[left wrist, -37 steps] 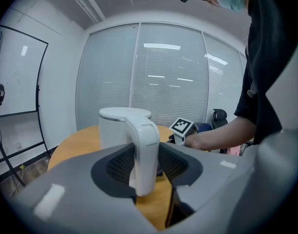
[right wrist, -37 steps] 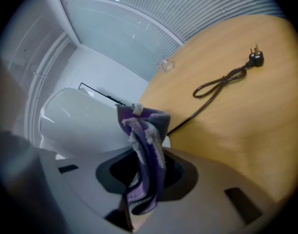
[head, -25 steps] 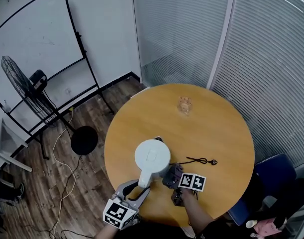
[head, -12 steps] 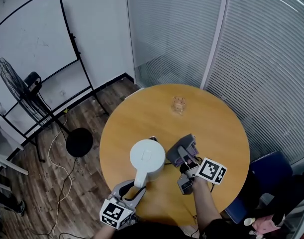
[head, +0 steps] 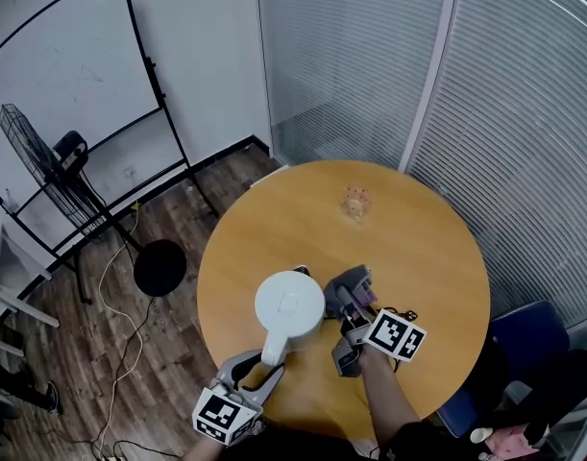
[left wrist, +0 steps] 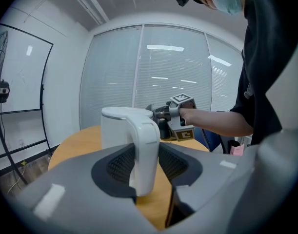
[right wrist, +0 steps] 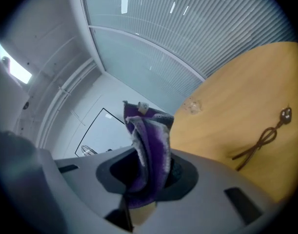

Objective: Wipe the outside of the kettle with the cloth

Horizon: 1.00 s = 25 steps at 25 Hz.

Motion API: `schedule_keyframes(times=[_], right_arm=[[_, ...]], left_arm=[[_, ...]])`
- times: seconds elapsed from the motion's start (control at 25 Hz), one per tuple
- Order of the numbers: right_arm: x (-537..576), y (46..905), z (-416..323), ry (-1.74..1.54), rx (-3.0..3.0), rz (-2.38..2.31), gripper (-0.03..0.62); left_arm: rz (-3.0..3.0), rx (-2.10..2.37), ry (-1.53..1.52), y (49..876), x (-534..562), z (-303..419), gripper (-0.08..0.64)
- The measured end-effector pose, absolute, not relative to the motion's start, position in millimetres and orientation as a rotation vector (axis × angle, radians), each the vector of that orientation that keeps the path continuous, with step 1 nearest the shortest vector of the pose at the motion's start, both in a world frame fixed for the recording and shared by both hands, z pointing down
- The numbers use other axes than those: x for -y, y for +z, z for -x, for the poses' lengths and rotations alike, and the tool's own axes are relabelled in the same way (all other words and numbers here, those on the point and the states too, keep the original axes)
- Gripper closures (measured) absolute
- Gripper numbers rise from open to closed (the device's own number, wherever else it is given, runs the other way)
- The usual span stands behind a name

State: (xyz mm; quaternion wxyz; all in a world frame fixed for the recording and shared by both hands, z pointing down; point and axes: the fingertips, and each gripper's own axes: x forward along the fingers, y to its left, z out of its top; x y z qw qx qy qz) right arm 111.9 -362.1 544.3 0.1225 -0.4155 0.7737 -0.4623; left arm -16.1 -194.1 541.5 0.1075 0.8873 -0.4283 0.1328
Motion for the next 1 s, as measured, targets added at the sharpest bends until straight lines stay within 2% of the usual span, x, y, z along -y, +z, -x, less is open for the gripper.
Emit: schedule_keyframes(times=[0.56, 1.0], right_arm=[[360, 715, -119, -1.697, -2.354, 1.589, 0.497], [363, 707, -121, -1.483, -2.555, 1.795, 0.495]], left_arm=[[-2.590, 1.316, 0.357, 541, 194, 15, 0.397], [-2.582, 1.327, 0.352, 537, 195, 16, 0.397]])
